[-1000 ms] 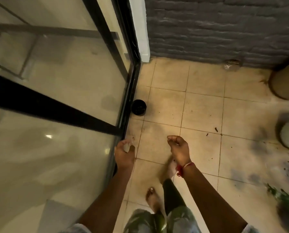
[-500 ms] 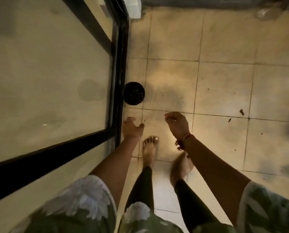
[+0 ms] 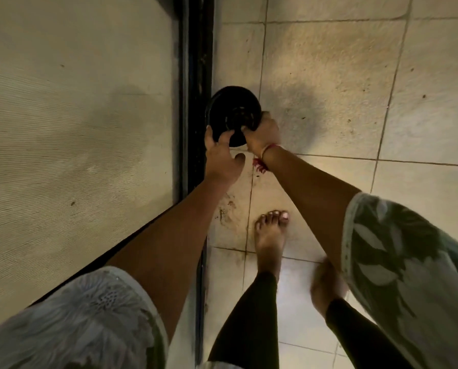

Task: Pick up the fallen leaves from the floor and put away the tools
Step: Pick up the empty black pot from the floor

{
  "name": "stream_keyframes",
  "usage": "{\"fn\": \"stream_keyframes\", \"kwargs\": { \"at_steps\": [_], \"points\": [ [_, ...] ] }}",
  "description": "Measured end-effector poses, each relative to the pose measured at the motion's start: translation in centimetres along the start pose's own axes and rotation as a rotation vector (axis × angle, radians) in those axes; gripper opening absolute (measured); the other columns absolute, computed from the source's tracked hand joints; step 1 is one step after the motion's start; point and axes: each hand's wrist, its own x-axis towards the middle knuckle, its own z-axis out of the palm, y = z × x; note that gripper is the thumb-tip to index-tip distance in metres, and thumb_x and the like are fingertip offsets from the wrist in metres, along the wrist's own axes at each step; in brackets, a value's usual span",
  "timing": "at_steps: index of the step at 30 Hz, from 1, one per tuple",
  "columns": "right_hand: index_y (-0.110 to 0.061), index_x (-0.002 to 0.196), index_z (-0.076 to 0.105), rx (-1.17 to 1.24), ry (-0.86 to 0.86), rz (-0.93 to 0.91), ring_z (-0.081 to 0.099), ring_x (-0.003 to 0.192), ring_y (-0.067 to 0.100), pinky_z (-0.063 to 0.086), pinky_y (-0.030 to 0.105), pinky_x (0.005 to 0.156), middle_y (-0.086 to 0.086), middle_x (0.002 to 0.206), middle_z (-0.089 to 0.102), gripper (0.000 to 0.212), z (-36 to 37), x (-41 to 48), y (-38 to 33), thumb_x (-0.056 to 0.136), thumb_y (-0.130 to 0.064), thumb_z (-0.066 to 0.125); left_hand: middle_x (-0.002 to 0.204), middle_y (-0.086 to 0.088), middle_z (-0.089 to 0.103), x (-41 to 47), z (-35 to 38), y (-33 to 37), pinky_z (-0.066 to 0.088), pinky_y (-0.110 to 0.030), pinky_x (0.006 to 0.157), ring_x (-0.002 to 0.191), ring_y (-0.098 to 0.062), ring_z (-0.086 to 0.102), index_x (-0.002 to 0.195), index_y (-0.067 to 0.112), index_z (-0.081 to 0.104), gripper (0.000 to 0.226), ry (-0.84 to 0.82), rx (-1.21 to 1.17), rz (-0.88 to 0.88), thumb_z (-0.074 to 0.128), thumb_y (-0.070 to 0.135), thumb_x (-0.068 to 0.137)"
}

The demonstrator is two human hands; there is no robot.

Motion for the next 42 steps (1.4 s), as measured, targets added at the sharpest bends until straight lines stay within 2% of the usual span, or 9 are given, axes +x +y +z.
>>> {"fn": "stream_keyframes", "kwargs": {
  "at_steps": [7,12,15,17,21,25,29,36,42],
  "points": [
    [-0.011,0.121,0.053,0.033,0.018,0.052,0.060,0.103,0.033,0.054,0.044,0.086,0.016,0.117,0.060,0.040,-4.5,-3.0,0.1,0.081,-0.007,0.057,0.137,-0.016,0.037,-2.8,-2.5,2.4,0.033,-0.016,0.098,0.123,-0.023,0.045,0.142,0.009,0.037,0.061,0.065,-0.139,0.087,0.064,0.009,0.087],
    [-0.006,0.123,0.052,0.207,0.056,0.095,0.060,0.104,0.036,0.054,0.053,0.083,0.018,0.116,0.062,0.042,-13.4,-11.8,-0.4,0.081,-0.006,0.058,0.127,-0.011,0.043,-8.3,-5.7,7.2,0.048,-0.041,0.093,0.116,-0.024,0.046,0.134,0.013,0.044,0.065,-0.060,0.266,0.516,0.072,0.030,0.078],
    [-0.003,0.126,0.052,0.244,0.135,0.076,0.060,0.107,0.034,0.053,0.035,0.085,0.018,0.118,0.062,0.040,-19.0,-18.0,-1.6,0.086,0.001,0.052,0.127,-0.013,0.038,-13.4,-7.3,11.7,0.052,-0.020,0.080,0.107,-0.009,0.041,0.128,0.005,0.045,0.072,-0.049,0.072,0.584,0.076,0.039,0.072],
    [-0.002,0.129,0.051,0.235,0.197,0.068,0.058,0.108,0.030,0.047,0.021,0.074,0.017,0.120,0.061,0.042,-22.5,-22.0,-2.1,0.087,0.003,0.050,0.134,-0.011,0.032,-16.8,-7.9,14.9,0.048,-0.010,0.078,0.110,-0.004,0.039,0.136,0.007,0.038,0.088,-0.040,-0.071,0.548,0.074,0.050,0.068],
    [-0.004,0.131,0.049,0.366,0.241,0.102,0.058,0.103,0.027,0.055,0.022,0.056,0.012,0.119,0.057,0.044,-27.8,-28.8,-2.7,0.088,0.006,0.048,0.148,-0.005,0.026,-21.8,-9.7,21.5,0.049,-0.032,0.093,0.125,-0.016,0.043,0.150,0.025,0.014,0.097,-0.164,-0.206,0.241,0.074,0.048,0.076],
    [-0.007,0.130,0.050,0.491,0.298,0.081,0.057,0.103,0.025,0.058,0.025,0.063,0.004,0.113,0.055,0.044,-31.5,-34.1,-2.6,0.088,0.007,0.047,0.105,-0.008,0.065,-24.7,-11.2,26.4,0.060,-0.038,0.067,0.069,-0.023,0.068,0.133,0.020,0.040,0.053,-0.532,-0.076,-0.033,0.065,0.028,0.088],
    [-0.011,0.126,0.046,0.752,0.275,0.172,0.058,0.096,0.029,0.057,0.023,0.054,0.011,0.119,0.051,0.042,-32.7,-38.0,-0.3,0.088,0.007,0.047,0.072,-0.007,0.067,-28.2,-10.9,28.6,0.054,-0.027,0.051,0.047,-0.015,0.064,0.104,0.015,0.054,0.012,-0.679,0.021,-0.042,0.048,0.013,0.094],
    [-0.016,0.115,0.044,1.142,0.261,0.285,0.061,0.072,0.021,0.057,0.026,0.059,0.010,0.113,0.052,0.031,-33.6,-45.7,8.0,0.091,0.003,0.051,0.059,-0.010,0.061,-34.5,-4.4,29.4,0.041,-0.021,0.037,0.038,-0.020,0.055,0.114,0.005,0.055,0.023,-0.730,0.258,0.113,0.050,0.010,0.092],
    [-0.017,0.124,0.049,1.364,0.450,0.290,0.063,0.075,0.017,0.053,0.032,0.069,-0.001,0.105,0.062,0.039,-36.1,-55.8,17.9,0.093,-0.038,0.056,0.049,-0.004,0.063,-45.9,3.7,30.4,0.044,-0.020,0.036,0.037,-0.016,0.058,0.087,0.020,0.052,0.014,-0.768,0.458,0.211,0.047,0.009,0.093]
  ]
}}
